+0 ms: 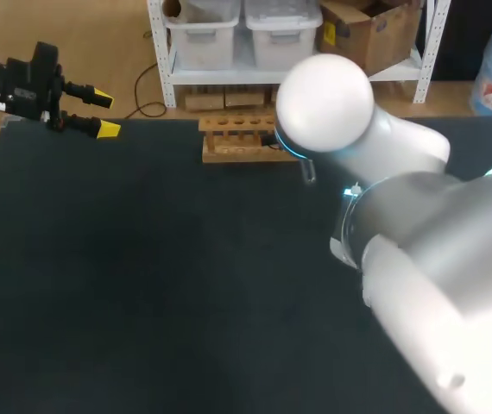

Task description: Grasp the test tube, adjust it, and insert it.

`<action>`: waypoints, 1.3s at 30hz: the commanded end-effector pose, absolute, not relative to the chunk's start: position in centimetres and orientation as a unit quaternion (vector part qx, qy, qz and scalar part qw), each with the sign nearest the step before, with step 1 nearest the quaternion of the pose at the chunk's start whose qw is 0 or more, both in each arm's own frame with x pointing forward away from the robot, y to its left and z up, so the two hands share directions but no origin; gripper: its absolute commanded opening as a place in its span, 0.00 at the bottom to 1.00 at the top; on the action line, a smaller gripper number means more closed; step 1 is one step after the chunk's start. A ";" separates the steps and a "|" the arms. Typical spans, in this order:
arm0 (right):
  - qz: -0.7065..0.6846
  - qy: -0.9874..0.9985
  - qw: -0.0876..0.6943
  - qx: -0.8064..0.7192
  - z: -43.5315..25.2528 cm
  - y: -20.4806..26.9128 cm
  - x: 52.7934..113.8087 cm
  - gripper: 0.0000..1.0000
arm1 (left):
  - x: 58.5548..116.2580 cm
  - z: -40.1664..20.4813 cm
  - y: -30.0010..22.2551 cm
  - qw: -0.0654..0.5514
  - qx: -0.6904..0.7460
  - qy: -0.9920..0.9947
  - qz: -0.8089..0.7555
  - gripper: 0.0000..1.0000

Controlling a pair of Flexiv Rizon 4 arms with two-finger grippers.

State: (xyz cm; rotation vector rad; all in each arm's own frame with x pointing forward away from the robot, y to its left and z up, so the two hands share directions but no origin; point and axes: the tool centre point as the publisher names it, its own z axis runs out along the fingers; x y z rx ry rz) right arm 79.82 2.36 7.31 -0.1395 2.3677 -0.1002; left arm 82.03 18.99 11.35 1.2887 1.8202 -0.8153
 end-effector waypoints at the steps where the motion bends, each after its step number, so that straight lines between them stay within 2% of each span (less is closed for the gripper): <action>1: -0.036 0.929 0.364 -0.055 6.9 2.6 81.0 0.00 | 82.1 11.3 19.0 0.374 0.504 0.710 -0.319 1.00; 21: -0.032 0.930 0.364 -0.046 5.7 3.9 83.9 0.00 | 82.1 11.3 19.0 0.374 0.504 0.710 -0.319 1.00; 39: -0.032 0.933 0.355 -0.053 4.8 4.9 84.1 0.00 | 82.1 11.3 19.0 0.374 0.504 0.710 -0.319 1.00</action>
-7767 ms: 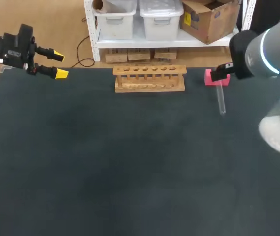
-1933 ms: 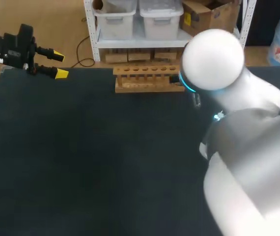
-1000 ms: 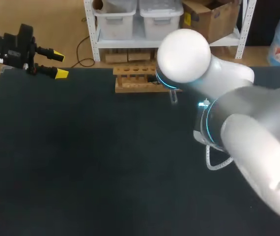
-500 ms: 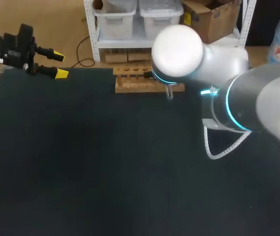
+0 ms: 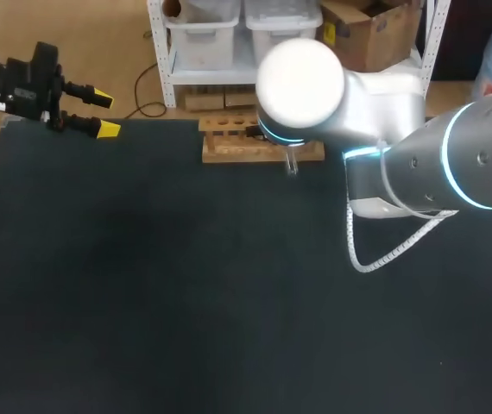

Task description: Grasp the test tube, adjust it, and insert it.

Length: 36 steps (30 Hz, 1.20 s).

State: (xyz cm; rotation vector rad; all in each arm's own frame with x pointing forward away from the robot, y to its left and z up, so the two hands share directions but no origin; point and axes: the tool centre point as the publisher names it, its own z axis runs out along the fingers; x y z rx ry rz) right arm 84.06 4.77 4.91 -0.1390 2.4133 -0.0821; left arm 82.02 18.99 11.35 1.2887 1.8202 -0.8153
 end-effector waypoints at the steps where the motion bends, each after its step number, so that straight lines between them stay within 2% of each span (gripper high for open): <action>1: -0.032 0.933 0.354 -0.053 4.8 4.9 84.1 0.00 | 82.1 11.3 19.0 0.374 0.504 0.710 -0.319 1.00; 36: -0.030 0.942 0.329 -0.055 3.5 4.6 83.2 0.00 | 82.1 11.3 19.0 0.374 0.504 0.710 -0.319 1.00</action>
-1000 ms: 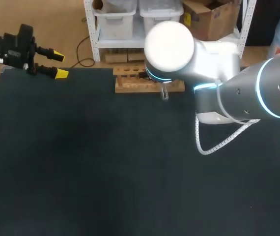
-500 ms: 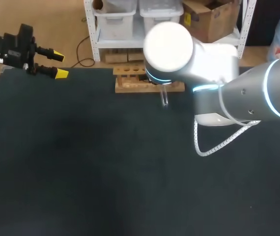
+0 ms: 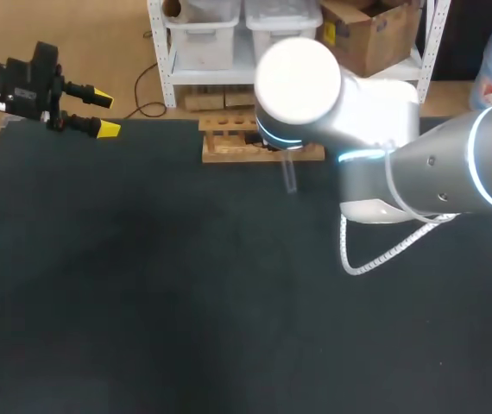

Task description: Grasp the test tube, adjust it, and insert it.

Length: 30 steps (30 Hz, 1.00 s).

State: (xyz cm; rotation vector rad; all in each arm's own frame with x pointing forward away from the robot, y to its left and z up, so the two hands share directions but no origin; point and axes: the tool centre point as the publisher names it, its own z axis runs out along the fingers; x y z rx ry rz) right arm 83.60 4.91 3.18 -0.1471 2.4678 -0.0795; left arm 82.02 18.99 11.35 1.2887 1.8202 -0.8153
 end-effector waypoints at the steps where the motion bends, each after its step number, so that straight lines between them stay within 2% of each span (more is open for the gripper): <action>1: -0.031 0.942 0.330 -0.055 3.7 4.6 83.0 0.00 | 82.1 11.3 19.0 0.374 0.504 0.710 -0.319 1.00; 20: -0.030 0.928 0.369 -0.047 6.9 4.6 82.5 0.00 | 82.1 11.3 19.0 0.374 0.504 0.710 -0.319 1.00; 30: -0.021 0.932 0.358 -0.061 6.0 5.7 82.6 0.00 | 82.1 11.3 19.0 0.374 0.504 0.710 -0.319 1.00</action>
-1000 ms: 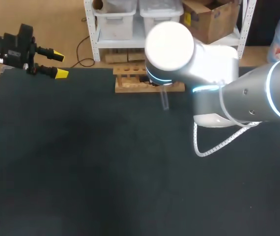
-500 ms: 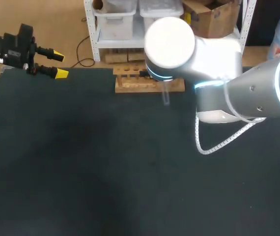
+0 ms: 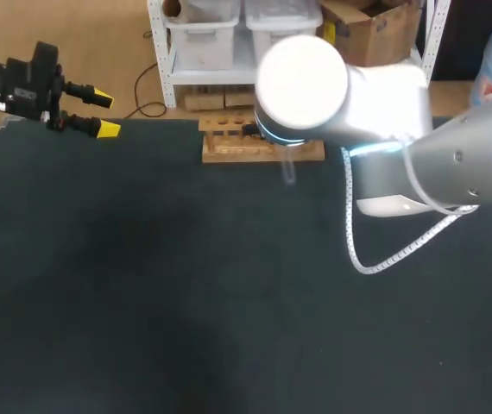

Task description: Grasp the test tube, adjust it, and insert it.

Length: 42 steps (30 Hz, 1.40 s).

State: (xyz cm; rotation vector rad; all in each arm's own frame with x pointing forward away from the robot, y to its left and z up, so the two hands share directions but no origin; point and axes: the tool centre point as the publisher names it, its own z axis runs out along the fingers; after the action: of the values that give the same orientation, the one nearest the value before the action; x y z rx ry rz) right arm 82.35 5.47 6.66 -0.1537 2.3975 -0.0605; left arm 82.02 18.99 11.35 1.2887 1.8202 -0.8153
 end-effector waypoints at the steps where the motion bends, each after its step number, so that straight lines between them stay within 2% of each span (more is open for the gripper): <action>1: -0.020 0.932 0.356 -0.061 5.8 5.8 82.7 0.00 | 82.1 11.3 19.0 0.374 0.504 0.710 -0.319 1.00; 42: -0.016 0.949 0.308 -0.071 2.4 6.6 83.4 0.00 | 82.1 11.3 19.0 0.374 0.504 0.710 -0.319 1.00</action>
State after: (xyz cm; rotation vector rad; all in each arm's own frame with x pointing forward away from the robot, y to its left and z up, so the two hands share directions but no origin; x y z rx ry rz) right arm 83.34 6.63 2.48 -0.1871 2.5046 -0.0426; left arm 82.02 18.99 11.35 1.2887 1.8202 -0.8153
